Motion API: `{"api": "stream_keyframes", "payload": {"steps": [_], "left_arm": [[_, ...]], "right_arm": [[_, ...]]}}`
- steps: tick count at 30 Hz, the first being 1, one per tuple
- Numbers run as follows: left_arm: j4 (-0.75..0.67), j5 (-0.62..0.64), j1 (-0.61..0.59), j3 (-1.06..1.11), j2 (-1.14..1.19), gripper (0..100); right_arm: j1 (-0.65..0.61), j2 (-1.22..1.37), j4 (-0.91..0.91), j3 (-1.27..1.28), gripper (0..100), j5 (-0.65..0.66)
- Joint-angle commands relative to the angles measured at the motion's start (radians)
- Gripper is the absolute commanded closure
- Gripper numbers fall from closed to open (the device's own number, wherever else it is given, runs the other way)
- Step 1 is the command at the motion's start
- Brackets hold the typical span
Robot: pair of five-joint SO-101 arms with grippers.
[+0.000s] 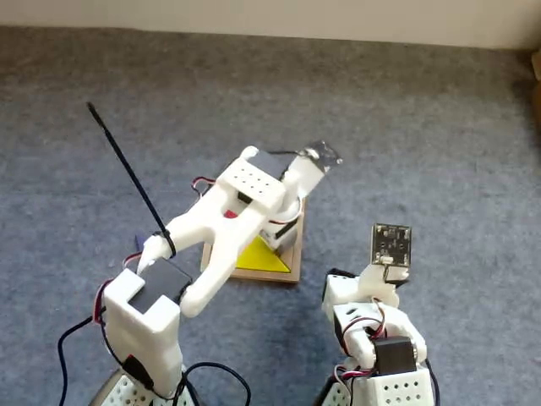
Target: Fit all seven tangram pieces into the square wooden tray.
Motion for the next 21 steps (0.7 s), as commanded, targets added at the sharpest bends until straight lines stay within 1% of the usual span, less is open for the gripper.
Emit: {"api": "stream_keyframes", "payload": {"steps": [1, 18, 21], "left_arm": [[0.008, 0.018, -0.004, -0.047, -0.008, 83], [0.008, 0.021, -0.019, -0.039, -0.008, 83], [0.008, 0.023, -0.025, -0.038, -0.008, 79]], "right_arm": [[0.013, -0.012, -0.031, 0.116, 99.4, 0.014], [0.013, -0.012, -0.031, 0.116, 99.4, 0.014], [0.013, -0.012, -0.031, 0.116, 99.4, 0.014]]}}
